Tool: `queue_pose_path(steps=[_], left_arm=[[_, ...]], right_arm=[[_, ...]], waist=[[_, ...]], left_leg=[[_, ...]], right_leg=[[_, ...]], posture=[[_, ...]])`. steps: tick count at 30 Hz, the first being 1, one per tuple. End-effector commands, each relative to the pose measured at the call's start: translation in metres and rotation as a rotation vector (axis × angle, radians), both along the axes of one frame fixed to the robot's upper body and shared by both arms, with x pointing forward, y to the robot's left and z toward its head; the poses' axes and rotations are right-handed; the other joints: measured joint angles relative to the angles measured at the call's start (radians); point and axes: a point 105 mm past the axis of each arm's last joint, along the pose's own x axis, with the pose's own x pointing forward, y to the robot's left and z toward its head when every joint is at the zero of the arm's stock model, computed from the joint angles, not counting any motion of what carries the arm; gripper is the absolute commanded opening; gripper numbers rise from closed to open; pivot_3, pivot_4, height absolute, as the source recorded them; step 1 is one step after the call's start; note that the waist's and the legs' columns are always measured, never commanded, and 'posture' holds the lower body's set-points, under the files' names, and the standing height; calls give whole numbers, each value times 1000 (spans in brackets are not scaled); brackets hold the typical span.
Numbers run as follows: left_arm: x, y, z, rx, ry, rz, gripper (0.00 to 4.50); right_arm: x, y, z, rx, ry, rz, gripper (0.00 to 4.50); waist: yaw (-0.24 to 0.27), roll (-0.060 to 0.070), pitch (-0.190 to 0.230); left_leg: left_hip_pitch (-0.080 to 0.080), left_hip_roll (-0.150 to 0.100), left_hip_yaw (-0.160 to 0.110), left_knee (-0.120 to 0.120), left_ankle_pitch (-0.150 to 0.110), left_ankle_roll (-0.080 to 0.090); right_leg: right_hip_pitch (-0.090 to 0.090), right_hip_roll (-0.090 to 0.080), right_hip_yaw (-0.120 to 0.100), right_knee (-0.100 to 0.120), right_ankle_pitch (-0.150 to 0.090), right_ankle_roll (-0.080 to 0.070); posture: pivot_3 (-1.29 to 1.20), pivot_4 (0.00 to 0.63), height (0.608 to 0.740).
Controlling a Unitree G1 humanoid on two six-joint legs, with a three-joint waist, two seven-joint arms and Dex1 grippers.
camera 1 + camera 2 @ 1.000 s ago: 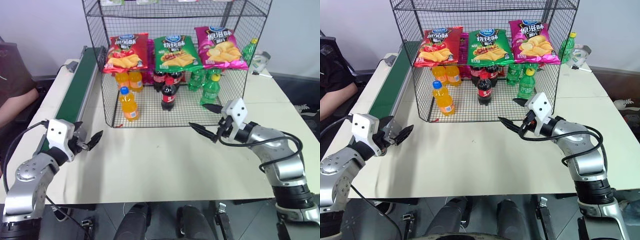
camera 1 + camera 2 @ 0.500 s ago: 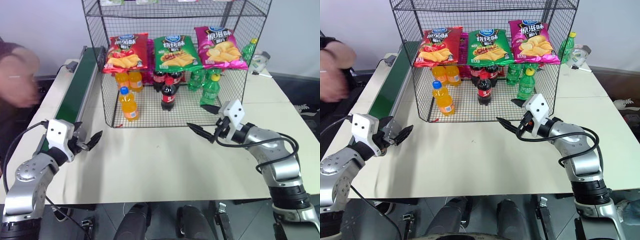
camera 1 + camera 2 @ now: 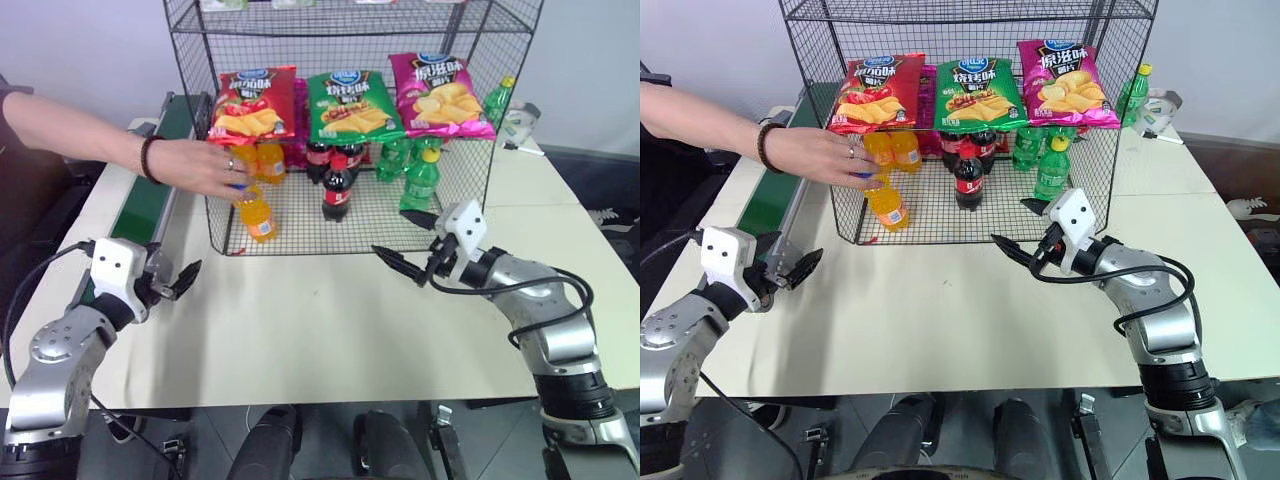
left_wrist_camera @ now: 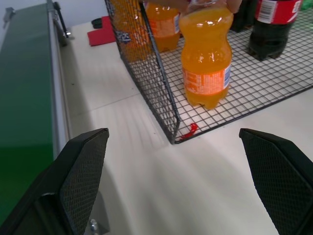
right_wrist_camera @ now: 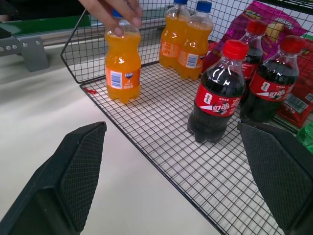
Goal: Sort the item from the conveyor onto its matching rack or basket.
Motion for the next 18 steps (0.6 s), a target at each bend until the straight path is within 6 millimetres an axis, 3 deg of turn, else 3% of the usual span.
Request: queue_pose_path(steps=[1, 18], left_arm=[[2, 5, 13, 12, -48, 25, 4475], [3, 11, 18, -54, -63, 81, 4475]], right_arm=[[1, 6, 11, 20, -40, 13, 4500], [5, 10, 14, 21, -61, 21, 4500]], waist=[[0, 0, 0], [0, 0, 0]], left_leg=[[0, 0, 0, 0, 0, 0], [0, 0, 0, 0, 0, 0]], right_leg=[[0, 0, 0, 0, 0, 0], [0, 0, 0, 0, 0, 0]], posture=[[0, 150, 740], [0, 150, 740]])
